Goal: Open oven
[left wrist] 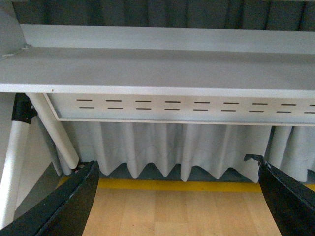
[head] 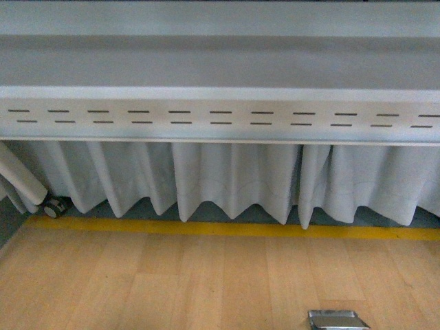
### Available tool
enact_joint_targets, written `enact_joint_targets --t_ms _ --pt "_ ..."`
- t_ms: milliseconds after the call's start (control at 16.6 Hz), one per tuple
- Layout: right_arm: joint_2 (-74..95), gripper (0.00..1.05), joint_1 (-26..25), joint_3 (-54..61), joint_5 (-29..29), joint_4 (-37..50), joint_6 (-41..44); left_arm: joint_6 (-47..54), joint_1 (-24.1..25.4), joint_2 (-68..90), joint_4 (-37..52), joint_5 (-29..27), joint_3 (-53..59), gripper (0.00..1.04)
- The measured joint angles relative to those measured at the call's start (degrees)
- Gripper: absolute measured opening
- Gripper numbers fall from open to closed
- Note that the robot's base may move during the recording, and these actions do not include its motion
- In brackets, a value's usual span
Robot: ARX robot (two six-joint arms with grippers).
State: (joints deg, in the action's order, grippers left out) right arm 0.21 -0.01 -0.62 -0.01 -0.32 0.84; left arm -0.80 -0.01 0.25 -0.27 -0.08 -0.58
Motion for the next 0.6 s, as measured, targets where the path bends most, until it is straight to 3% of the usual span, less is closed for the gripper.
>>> enact_joint_targets --t_ms 603 --pt "-0.02 0.98 0.00 0.00 0.02 0.11 0.02 0.07 0.00 0.00 0.02 0.09 0.00 0.98"
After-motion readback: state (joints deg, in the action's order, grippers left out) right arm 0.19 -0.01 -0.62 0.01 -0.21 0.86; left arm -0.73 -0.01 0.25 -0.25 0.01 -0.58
